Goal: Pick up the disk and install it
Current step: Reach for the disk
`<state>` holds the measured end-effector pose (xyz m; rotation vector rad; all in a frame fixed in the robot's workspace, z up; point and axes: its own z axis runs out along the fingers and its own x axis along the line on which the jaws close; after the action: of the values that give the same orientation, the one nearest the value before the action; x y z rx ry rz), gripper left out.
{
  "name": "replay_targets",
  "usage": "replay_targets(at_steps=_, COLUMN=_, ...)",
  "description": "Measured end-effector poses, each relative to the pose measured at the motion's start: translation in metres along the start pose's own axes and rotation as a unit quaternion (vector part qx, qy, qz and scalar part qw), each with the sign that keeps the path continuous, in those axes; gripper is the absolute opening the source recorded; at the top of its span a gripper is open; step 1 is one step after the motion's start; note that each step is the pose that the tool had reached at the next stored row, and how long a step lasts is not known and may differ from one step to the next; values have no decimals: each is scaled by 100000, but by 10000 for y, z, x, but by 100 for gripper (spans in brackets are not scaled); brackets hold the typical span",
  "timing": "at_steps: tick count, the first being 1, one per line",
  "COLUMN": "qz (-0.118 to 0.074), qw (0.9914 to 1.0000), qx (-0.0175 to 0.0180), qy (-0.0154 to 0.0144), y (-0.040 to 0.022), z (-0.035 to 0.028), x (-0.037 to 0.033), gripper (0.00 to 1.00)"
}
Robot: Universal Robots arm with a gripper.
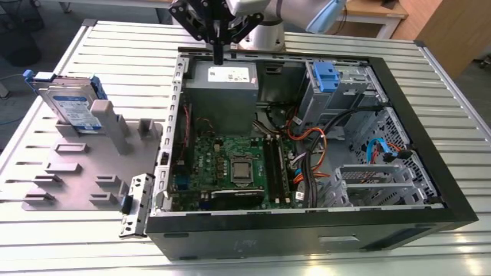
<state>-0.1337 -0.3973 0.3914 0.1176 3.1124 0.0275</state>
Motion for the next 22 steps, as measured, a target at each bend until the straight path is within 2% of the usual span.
replay_targets(at_steps=8, qz=-4, qw=100000, qx=4, qy=4, y=26, z=51, x=21, gripper=11)
replay_targets(at_steps=22, qz=-10, qw=100000, qx=8, qy=5, y=51, z=86, x=51, gripper=11)
